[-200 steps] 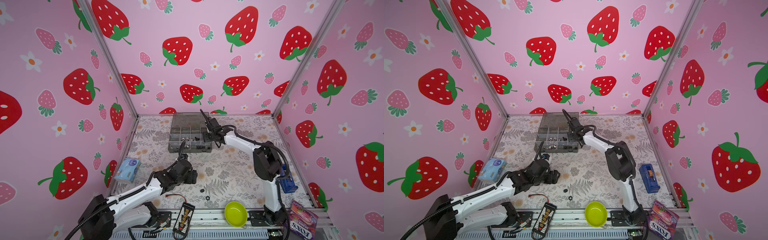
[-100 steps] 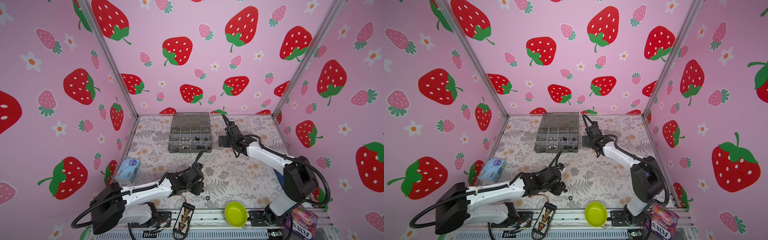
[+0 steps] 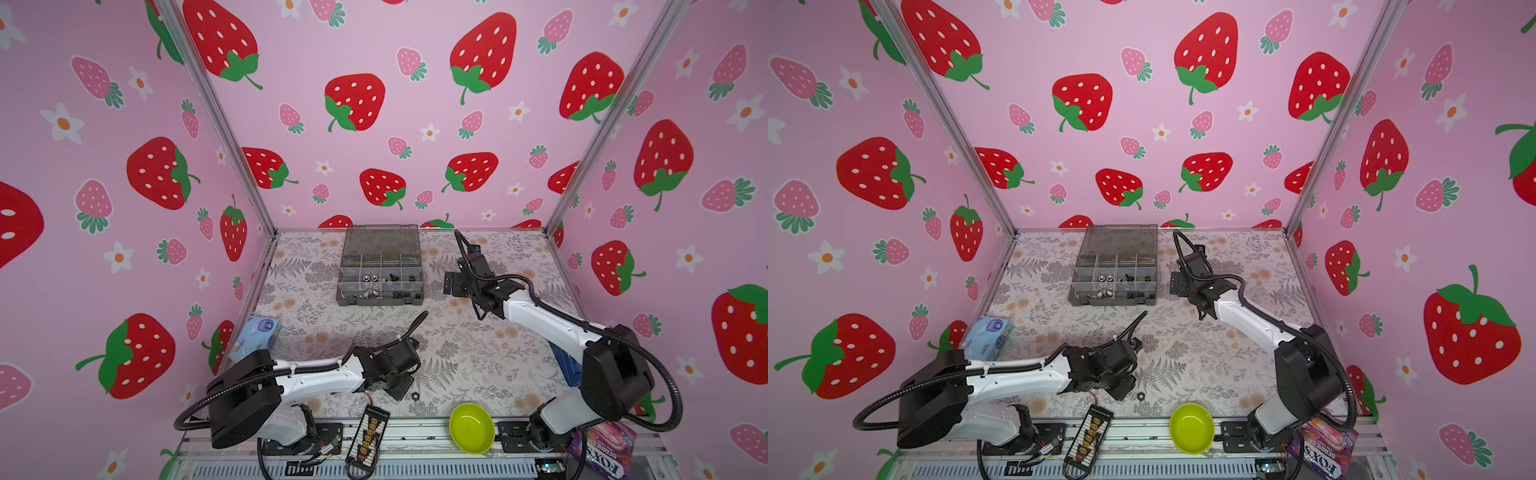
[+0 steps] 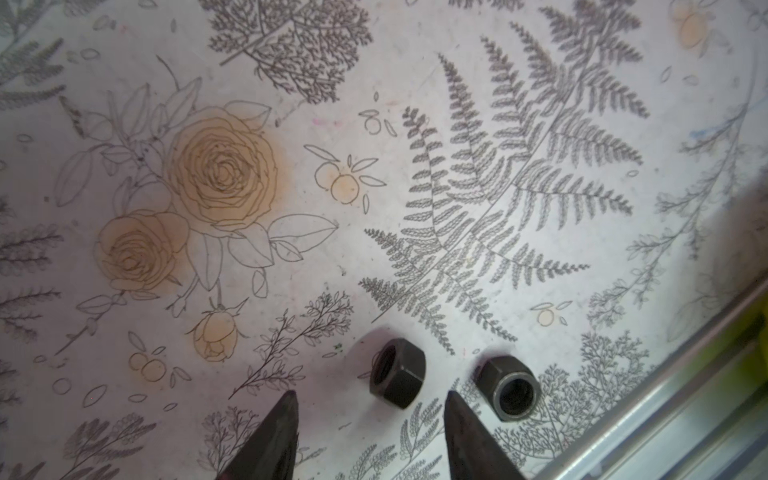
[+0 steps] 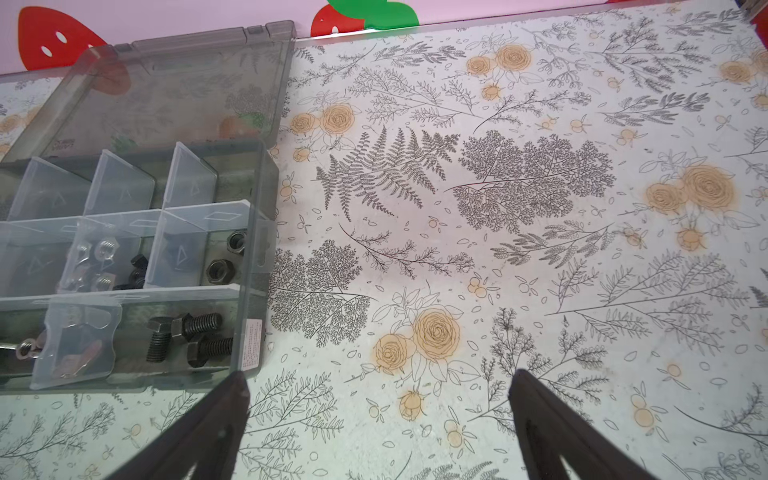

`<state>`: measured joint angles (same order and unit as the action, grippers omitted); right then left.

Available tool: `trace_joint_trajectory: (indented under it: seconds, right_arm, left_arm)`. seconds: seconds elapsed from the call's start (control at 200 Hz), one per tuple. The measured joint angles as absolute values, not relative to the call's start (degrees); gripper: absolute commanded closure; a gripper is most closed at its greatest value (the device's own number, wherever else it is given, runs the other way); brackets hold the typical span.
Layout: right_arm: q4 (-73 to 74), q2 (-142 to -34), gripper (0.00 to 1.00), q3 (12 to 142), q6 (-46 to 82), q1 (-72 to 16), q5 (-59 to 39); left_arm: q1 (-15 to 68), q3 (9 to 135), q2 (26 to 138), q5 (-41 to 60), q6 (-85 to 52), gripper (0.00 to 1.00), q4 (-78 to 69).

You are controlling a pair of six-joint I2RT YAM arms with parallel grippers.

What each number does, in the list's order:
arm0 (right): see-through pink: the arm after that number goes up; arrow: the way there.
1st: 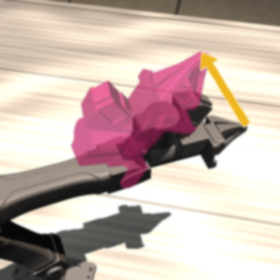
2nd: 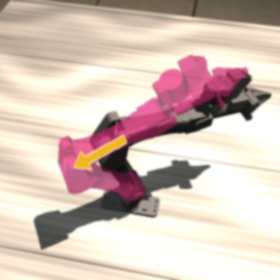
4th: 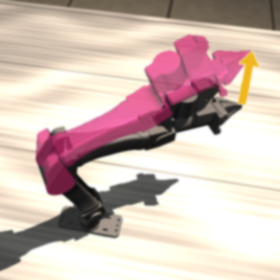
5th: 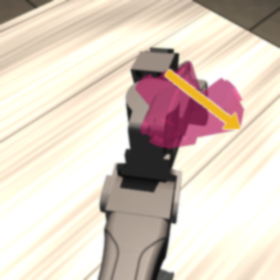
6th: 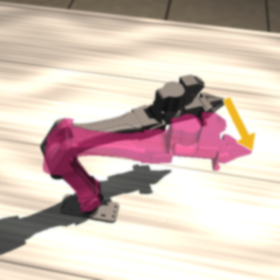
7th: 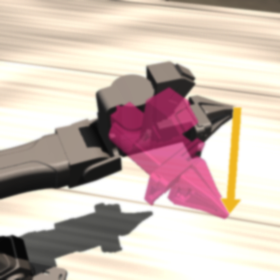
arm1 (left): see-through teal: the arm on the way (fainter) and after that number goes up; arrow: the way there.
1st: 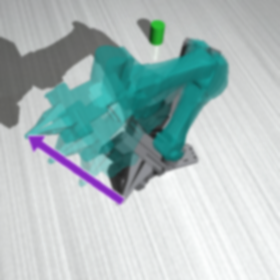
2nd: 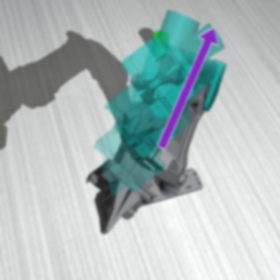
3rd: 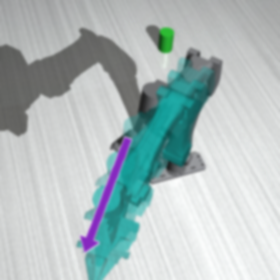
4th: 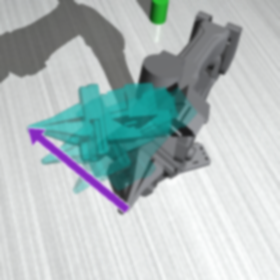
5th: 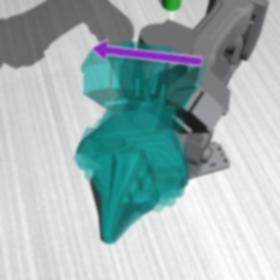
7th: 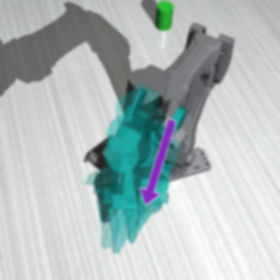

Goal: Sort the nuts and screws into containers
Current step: 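Withdraw the right gripper while the left gripper lowers toward the remaining black hex nuts, then close the left gripper on a black hex nut and lift it toward the box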

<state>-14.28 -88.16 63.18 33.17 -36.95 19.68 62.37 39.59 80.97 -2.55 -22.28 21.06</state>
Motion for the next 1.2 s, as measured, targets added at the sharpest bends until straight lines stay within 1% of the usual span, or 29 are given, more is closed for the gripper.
trace_joint_trajectory:
  seconds: [0.105, 0.255, 0.54, 0.705, 0.8, 0.95, 1.07, 1.201]
  right_arm:
    - [-14.3, -87.8, 0.00, 62.8, 33.3, -36.9, 19.8]
    - [-14.3, -87.8, 0.00, 62.3, 33.4, -36.9, 19.9]
    - [-14.3, -87.6, 0.00, 62.2, 33.4, -36.5, 20.2]
    - [-14.4, -87.2, 0.00, 61.8, 33.4, -36.3, 20.2]
    - [-14.4, -87.2, 0.00, 61.8, 33.4, -36.3, 20.2]
    - [-14.5, -87.1, 0.00, 61.6, 33.6, -36.3, 20.3]
    - [-14.6, -86.6, 0.00, 61.2, 34.0, -36.3, 20.5]
    - [-14.6, -85.5, 0.00, 60.4, 34.6, -36.3, 20.6]
  left_arm:
    - [62.7, 40.1, 82.2, -2.6, -21.8, 0.44, 21.0]
    - [62.7, 40.5, 84.1, -2.6, -21.1, 0.51, 20.9]
    - [62.7, 42.3, 86.6, -3.0, -20.7, 0.59, 20.8]
    - [62.7, 42.8, 87.2, -3.0, -20.5, 0.71, 20.8]
    - [62.7, 42.9, 87.3, -3.0, -20.5, 0.80, 20.8]
    - [62.7, 42.9, 87.3, -3.0, -20.9, 0.87, 20.8]
    - [62.7, 42.9, 87.2, -3.0, -21.2, 0.90, 20.8]
    - [62.6, 42.9, 86.3, -4.6, -21.9, 0.90, 21.2]
